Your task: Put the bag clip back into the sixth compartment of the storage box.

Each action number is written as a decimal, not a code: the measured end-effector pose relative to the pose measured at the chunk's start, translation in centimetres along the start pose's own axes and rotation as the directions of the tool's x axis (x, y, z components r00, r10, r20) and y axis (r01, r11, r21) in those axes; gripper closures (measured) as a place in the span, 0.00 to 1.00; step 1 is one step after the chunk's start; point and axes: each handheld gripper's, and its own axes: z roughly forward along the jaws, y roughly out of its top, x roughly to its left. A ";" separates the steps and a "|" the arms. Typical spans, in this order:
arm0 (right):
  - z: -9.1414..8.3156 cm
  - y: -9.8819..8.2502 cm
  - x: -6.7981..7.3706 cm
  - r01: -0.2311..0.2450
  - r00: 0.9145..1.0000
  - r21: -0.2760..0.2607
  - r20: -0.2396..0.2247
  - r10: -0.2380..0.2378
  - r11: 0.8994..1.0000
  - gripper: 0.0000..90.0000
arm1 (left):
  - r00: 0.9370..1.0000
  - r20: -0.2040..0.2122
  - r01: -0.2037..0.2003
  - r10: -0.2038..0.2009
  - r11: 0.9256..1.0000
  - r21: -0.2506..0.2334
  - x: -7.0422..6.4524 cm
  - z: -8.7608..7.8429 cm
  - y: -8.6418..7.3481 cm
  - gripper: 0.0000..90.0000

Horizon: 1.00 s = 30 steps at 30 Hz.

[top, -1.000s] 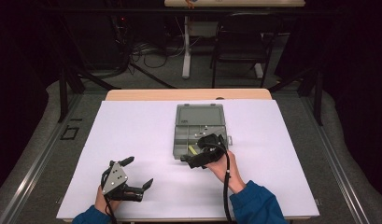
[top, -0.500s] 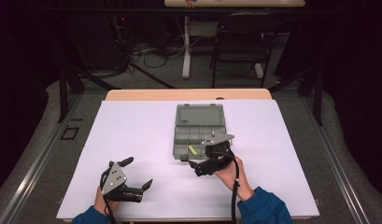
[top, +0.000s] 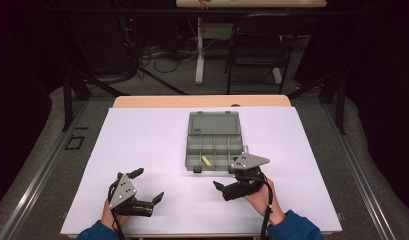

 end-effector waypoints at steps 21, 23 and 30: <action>-3.3 -5.0 -0.1 0.089 0.995 -0.109 0.057 -0.084 0.990 0.00 | 1.000 0.000 -0.001 0.001 1.000 0.003 0.0 0.1 0.0 0.00; -3.6 -5.6 -0.1 0.100 0.994 -0.119 0.059 -0.094 0.988 0.00 | 1.000 0.001 -0.001 0.001 1.000 0.004 0.0 0.1 0.0 0.00; -4.4 -7.3 -0.1 0.139 0.988 -0.142 0.092 -0.127 0.980 0.00 | 1.000 0.004 -0.005 0.005 1.000 0.004 -0.1 0.1 0.0 0.00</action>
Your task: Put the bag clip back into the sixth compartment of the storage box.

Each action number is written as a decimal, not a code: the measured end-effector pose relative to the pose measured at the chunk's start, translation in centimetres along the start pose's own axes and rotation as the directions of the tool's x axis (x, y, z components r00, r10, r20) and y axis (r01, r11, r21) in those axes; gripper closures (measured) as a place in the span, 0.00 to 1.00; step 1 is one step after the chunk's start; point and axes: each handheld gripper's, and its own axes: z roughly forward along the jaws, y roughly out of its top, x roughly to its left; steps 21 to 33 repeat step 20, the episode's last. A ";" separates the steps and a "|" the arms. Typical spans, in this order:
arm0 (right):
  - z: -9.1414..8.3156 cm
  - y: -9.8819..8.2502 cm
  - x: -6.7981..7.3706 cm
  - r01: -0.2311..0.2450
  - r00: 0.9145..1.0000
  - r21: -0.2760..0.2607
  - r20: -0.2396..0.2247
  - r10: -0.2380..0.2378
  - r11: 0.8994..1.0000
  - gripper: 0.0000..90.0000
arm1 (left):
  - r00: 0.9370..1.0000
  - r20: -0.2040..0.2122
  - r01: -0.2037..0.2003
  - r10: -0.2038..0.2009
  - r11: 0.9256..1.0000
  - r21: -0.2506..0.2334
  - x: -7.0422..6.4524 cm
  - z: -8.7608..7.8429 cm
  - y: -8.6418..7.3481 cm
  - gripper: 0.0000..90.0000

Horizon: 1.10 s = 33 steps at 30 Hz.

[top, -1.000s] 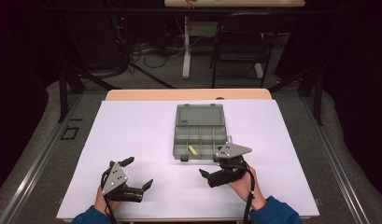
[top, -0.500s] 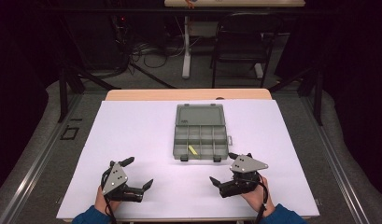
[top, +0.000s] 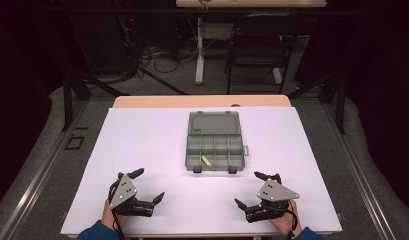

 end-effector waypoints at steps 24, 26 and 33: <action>-0.9 -1.2 0.2 -0.002 0.999 -0.058 0.032 0.003 0.998 0.00 | 1.000 0.008 -0.007 0.007 1.000 0.003 0.0 -0.1 0.1 0.00; -0.9 -1.2 0.2 -0.002 0.999 -0.058 0.032 0.003 0.998 0.00 | 1.000 0.008 -0.007 0.007 1.000 0.003 0.0 -0.1 0.1 0.00; -0.9 -1.2 0.2 -0.002 0.999 -0.058 0.032 0.003 0.998 0.00 | 1.000 0.008 -0.007 0.007 1.000 0.003 0.0 -0.1 0.1 0.00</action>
